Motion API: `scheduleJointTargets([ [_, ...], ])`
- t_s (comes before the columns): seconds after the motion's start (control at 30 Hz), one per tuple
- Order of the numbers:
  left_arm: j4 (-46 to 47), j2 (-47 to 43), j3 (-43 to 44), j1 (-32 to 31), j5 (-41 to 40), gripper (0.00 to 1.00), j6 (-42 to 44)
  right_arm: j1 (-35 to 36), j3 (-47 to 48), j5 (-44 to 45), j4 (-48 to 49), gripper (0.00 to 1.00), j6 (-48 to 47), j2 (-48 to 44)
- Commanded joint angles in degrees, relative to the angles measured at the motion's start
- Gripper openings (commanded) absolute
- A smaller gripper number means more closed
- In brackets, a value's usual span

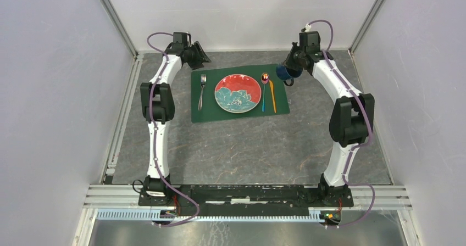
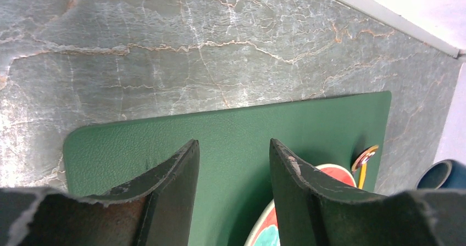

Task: Set the dinner table for one person
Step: Place the cup on the napkin.

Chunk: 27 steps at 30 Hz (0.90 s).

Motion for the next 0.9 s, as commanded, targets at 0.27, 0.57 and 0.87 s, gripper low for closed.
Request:
scheduleJointTargets([
  [0.27,2.65,-12.43,-9.06,0.53,1.05,0.57,6.29,0.18,12.71,-0.53,7.44,0.00,1.99,9.75],
  [0.57,0.85,-14.71,-11.18,3.26,1.63,0.57,8.53,0.28,8.90,0.17,14.75,0.00,3.64,11.22],
  [0.87,1.46,-16.92,-14.73,4.67,2.46,0.57,8.44,0.99,9.49,0.03,17.22,0.00,3.47,13.67],
])
